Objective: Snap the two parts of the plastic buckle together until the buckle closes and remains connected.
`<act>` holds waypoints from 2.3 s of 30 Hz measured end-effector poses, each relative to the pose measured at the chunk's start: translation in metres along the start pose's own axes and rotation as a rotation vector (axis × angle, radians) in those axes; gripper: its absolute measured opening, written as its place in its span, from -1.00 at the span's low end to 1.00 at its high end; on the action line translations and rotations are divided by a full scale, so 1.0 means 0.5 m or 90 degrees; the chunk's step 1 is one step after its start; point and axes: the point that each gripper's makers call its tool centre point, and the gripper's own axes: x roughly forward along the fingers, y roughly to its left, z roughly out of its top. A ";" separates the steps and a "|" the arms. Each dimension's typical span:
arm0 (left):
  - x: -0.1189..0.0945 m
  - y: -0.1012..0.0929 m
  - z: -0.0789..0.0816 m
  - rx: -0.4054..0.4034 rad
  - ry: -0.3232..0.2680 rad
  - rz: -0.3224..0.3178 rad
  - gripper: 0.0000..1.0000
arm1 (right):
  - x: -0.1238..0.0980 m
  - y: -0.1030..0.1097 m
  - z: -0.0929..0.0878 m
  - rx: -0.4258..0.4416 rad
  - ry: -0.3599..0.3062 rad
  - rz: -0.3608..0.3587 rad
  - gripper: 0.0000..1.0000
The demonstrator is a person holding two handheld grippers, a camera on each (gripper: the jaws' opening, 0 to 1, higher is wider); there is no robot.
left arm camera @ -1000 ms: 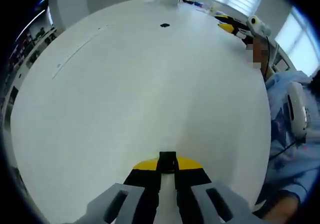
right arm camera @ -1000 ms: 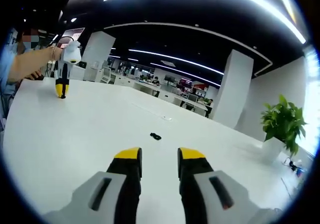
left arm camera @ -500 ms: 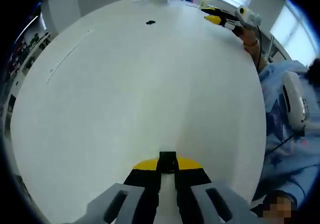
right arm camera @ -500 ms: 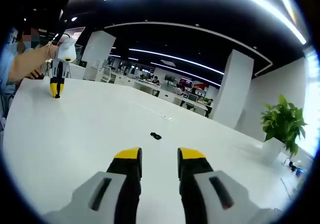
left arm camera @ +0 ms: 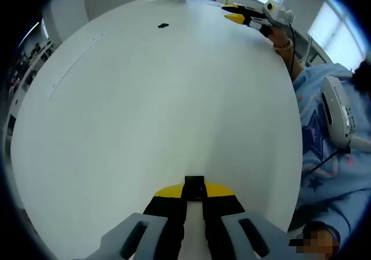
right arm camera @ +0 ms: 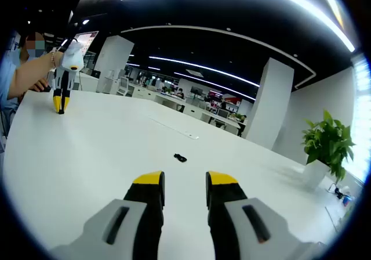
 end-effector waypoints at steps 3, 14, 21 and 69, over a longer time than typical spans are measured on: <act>0.000 -0.005 -0.001 0.004 0.002 0.000 -0.81 | 0.000 -0.001 -0.002 0.001 0.003 -0.001 -0.43; 0.002 -0.037 -0.006 0.043 0.028 0.009 -0.81 | 0.001 0.001 -0.003 -0.001 0.006 0.000 -0.43; 0.005 -0.058 -0.006 0.062 0.039 0.005 -0.81 | 0.001 0.002 -0.002 -0.002 0.006 0.000 -0.43; 0.019 -0.098 0.000 0.106 0.106 0.012 -0.80 | 0.022 -0.024 0.062 0.119 -0.041 0.030 -0.44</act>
